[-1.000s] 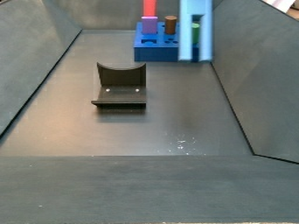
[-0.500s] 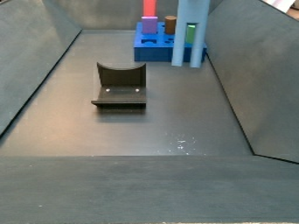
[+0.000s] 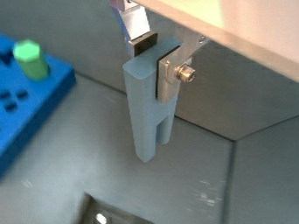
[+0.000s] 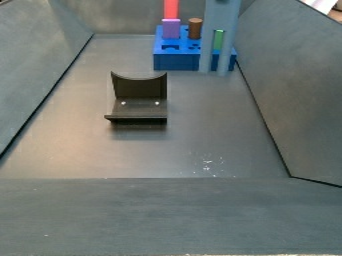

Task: Pick up the square-circle object. Move up. Rotate the square-circle object. Place the square-circle object on the fixture. Regrasp the square-circle object. Move to above the board. Insert the square-circle object.
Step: Rotate the square-circle object.

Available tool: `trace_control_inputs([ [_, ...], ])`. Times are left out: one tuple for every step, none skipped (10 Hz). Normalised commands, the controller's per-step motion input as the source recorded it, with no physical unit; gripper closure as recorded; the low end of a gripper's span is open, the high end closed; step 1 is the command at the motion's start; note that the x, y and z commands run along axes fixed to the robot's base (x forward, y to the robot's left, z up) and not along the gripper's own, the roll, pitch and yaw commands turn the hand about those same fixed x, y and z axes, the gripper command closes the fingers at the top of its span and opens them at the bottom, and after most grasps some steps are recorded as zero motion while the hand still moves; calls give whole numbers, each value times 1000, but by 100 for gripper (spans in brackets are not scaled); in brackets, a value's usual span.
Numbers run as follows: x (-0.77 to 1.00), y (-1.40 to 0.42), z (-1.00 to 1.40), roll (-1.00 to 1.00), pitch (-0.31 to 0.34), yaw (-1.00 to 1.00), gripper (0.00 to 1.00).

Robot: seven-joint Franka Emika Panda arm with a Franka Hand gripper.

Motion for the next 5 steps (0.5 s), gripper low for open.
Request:
trace_control_inputs([
  [21, 14, 37, -635, 264, -233, 100],
  [39, 9, 32, -436, 225, -141, 100],
  [56, 10, 12, -251, 163, -58, 100],
  [18, 25, 0, -60, 40, -1000, 100],
  [8, 28, 2, -56, 31, -1000, 100],
])
